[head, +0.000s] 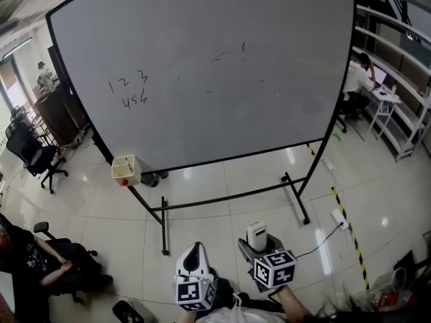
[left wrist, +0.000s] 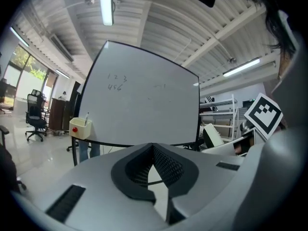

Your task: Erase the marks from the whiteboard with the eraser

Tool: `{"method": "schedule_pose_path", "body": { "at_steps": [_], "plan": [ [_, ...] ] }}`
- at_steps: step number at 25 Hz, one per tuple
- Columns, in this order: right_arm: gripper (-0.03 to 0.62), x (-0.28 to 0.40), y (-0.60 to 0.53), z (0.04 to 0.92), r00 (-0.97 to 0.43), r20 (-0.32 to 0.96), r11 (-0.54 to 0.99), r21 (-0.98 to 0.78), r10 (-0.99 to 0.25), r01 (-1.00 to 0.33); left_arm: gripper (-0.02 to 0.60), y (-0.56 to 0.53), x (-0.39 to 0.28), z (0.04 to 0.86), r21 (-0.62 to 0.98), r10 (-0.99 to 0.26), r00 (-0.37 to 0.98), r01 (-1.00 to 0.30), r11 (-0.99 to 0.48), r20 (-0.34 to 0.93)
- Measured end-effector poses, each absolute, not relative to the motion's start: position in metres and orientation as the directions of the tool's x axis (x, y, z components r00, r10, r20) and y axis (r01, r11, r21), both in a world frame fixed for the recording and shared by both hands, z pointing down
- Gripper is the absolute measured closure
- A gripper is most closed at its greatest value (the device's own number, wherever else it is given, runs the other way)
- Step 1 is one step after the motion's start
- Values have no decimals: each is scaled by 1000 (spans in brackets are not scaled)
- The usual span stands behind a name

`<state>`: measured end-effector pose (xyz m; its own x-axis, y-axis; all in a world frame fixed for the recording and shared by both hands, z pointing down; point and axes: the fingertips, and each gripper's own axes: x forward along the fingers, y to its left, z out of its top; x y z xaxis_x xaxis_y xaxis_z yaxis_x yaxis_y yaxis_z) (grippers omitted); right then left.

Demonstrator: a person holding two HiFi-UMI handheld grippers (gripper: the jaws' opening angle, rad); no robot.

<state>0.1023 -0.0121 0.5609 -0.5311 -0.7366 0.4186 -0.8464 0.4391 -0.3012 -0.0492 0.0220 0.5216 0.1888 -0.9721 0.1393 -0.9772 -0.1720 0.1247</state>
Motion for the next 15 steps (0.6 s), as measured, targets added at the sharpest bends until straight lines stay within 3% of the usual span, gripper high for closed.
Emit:
{"method": "schedule_pose_path", "body": {
  "at_steps": [15],
  "plan": [
    [324,72,43,549,-564,401,499,-263,-722,-826,590,64,-50,519,113,-970,196,-977,-181,144]
  ]
}}
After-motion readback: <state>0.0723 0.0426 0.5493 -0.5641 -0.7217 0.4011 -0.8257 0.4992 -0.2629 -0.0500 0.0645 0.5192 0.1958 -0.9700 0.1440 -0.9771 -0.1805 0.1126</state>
